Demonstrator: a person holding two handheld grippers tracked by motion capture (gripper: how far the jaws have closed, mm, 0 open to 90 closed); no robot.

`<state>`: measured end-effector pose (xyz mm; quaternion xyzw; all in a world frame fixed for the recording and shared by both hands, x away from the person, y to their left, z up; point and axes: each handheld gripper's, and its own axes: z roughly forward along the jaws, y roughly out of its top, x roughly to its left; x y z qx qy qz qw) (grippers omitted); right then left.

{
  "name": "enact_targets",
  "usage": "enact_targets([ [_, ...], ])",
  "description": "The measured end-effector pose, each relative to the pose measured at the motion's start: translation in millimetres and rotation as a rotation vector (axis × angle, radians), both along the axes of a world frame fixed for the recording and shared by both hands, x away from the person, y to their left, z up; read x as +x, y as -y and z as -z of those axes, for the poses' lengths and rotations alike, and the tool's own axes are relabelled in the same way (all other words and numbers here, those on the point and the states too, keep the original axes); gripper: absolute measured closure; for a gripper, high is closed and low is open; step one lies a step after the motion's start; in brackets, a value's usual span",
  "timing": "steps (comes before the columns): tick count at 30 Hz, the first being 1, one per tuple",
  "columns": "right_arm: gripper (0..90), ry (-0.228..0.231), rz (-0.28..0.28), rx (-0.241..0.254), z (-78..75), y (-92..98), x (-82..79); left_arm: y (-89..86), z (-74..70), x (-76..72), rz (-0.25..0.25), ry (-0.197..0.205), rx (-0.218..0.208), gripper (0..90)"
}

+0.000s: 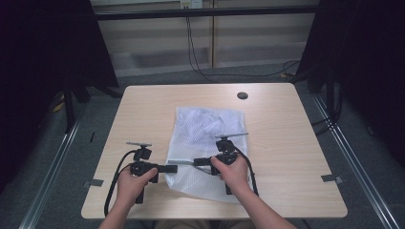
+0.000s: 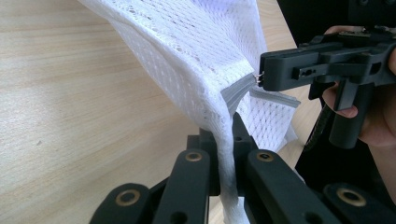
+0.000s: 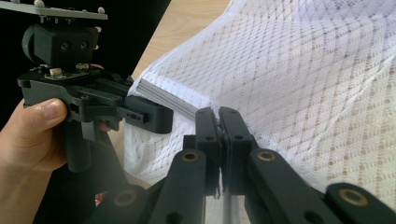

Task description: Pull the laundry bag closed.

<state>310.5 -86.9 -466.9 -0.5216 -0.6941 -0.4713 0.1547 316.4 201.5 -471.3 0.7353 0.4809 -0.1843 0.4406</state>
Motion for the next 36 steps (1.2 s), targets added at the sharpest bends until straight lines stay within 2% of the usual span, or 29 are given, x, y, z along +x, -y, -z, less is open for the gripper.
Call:
enact_targets([
  [8, 87.5, -0.005, 0.002, 0.003, -0.6, 0.8, 0.0, 0.7, -1.6, -0.8, -0.009, -0.010, 0.000, 89.3],
  [17, 87.5, 0.003, 0.002, 0.006, -0.4, 1.5, -0.2, 1.4, -2.0, -0.4, -0.031, -0.041, -0.010, 89.5],
  [36, 87.5, 0.002, 0.015, -0.004, -1.3, 12.8, -0.7, -3.0, -2.5, 0.9, -0.036, -0.032, -0.008, 89.6],
])
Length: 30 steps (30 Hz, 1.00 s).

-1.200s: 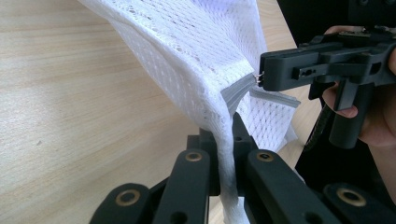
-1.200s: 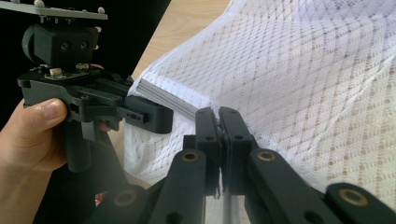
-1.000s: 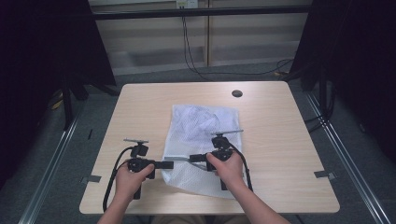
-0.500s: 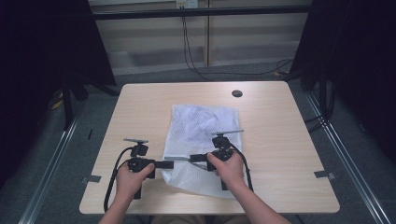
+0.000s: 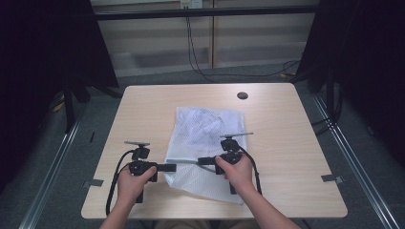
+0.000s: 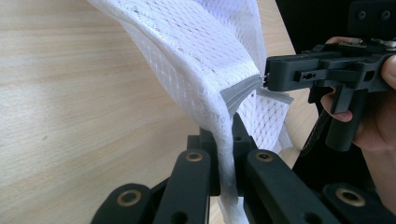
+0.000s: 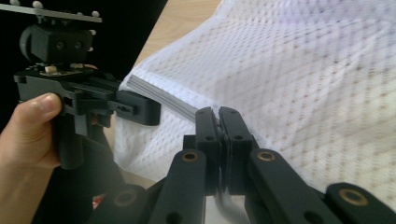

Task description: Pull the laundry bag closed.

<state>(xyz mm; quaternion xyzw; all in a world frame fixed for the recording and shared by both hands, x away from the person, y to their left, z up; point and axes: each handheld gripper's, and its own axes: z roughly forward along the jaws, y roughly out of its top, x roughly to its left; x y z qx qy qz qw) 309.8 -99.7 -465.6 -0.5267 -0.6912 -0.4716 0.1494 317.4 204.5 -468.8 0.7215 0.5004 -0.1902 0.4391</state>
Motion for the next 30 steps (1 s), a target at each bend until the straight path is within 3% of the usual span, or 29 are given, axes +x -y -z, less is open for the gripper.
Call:
enact_targets([
  [21, 87.5, 0.001, 0.001, 0.000, -0.3, 5.3, 0.2, -0.1, 0.0, 0.1, -0.008, 0.000, 0.007, 89.6],
  [24, 87.5, 0.001, 0.006, -0.002, 0.3, 8.7, 0.6, -1.1, -0.9, -0.4, -0.018, -0.015, -0.006, 89.6],
  [30, 87.5, 0.001, 0.009, -0.004, -0.1, 12.9, 0.1, 0.5, -1.0, -0.4, -0.015, -0.001, -0.001, 89.6],
])
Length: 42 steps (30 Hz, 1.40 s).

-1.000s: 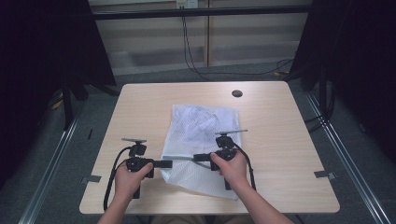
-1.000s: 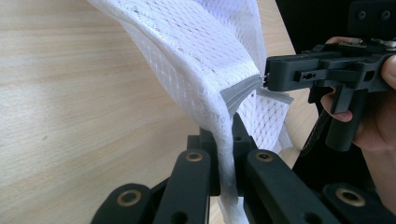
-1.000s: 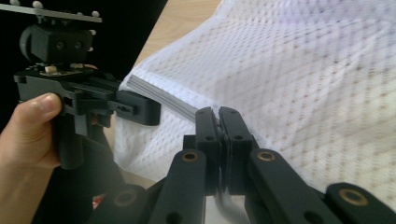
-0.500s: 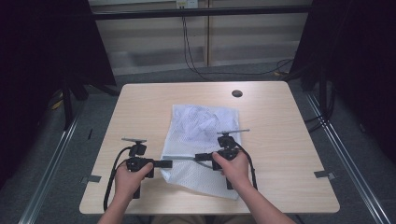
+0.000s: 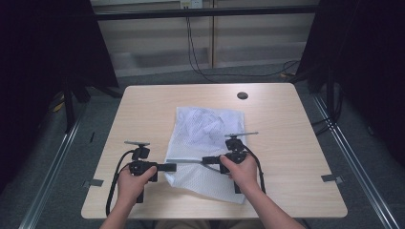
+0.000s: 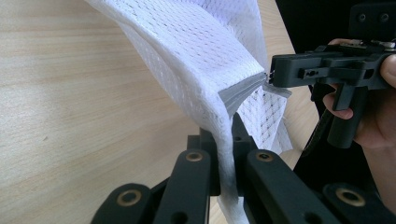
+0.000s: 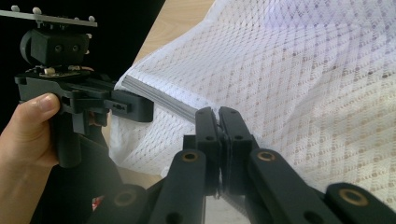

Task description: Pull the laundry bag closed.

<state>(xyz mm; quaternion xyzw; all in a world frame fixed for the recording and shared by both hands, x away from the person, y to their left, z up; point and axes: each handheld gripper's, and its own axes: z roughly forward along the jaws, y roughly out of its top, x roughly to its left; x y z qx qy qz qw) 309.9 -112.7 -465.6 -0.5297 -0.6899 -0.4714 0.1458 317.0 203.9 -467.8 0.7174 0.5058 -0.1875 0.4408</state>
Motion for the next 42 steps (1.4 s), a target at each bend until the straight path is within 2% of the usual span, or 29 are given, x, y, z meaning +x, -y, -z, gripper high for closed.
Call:
enact_targets([
  [6, 87.5, 0.002, -0.003, 0.007, 0.6, 0.7, -1.1, 0.0, 0.3, -0.1, 0.001, -0.003, -0.001, 89.6],
  [9, 87.5, 0.000, -0.003, 0.008, 0.6, 1.0, -1.3, 0.9, 0.0, -0.9, -0.001, -0.020, -0.011, 89.6],
  [11, 87.4, 0.003, -0.002, 0.007, 1.1, 1.5, -1.6, 0.2, 0.3, -0.4, -0.002, -0.008, 0.001, 89.6],
  [26, 87.5, -0.007, 0.012, 0.002, 2.7, 9.4, -2.3, 0.3, 0.1, -0.9, -0.001, -0.022, -0.005, 89.5],
  [33, 87.5, -0.004, 0.014, -0.001, 3.7, 13.5, -2.7, -1.3, 0.6, -0.4, 0.002, -0.011, 0.005, 89.6],
  [35, 87.5, -0.005, 0.017, -0.002, 3.0, 14.1, -3.2, 0.0, 0.3, -0.9, -0.003, -0.023, -0.006, 89.5],
  [42, 87.5, -0.003, 0.014, -0.006, 3.0, 15.6, -3.9, -0.2, 0.3, -1.0, 0.001, -0.027, -0.003, 89.5],
])
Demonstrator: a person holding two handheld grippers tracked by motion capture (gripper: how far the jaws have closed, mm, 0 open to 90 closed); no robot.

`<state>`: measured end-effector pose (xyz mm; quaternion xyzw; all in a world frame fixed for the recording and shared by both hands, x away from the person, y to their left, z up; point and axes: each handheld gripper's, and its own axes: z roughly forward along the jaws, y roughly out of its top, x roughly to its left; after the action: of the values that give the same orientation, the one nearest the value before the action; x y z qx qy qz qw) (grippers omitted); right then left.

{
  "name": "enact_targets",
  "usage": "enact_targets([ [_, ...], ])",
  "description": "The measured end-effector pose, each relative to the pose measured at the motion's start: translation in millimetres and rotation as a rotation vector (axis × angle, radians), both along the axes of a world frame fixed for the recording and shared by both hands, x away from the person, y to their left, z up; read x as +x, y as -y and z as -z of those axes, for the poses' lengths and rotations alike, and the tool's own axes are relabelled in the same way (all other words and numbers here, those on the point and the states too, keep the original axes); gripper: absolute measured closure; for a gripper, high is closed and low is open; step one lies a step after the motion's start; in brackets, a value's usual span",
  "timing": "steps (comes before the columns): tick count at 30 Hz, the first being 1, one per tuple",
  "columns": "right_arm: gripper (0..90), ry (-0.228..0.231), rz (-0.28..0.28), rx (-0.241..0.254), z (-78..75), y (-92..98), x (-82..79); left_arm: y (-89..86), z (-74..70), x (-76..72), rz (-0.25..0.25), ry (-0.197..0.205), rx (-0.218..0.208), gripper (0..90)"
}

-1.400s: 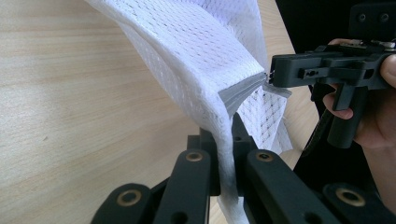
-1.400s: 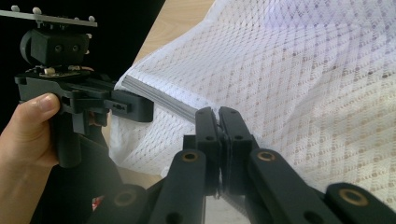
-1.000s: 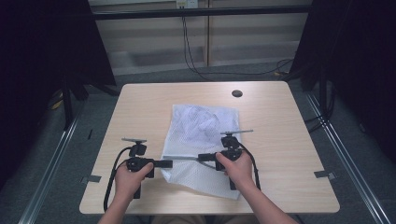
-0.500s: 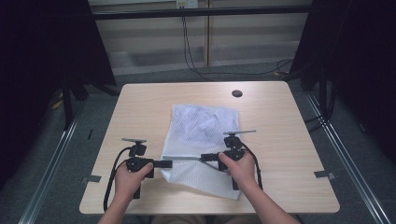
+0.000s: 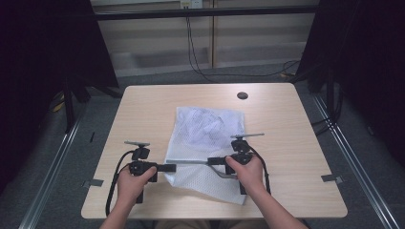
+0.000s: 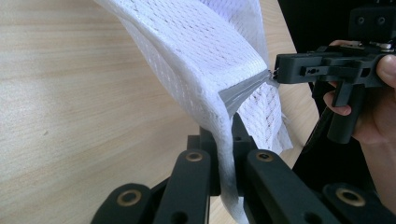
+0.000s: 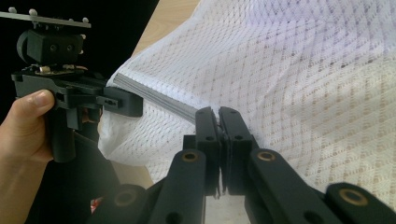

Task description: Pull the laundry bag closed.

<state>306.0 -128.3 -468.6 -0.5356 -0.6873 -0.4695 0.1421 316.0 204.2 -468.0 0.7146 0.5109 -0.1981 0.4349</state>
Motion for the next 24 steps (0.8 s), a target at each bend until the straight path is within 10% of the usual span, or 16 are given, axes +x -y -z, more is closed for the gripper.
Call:
enact_targets([
  [24, 87.4, -0.004, 0.015, -0.009, 1.8, 13.2, -2.5, -2.0, 0.6, -0.1, -0.001, -0.006, 0.008, 89.6],
])
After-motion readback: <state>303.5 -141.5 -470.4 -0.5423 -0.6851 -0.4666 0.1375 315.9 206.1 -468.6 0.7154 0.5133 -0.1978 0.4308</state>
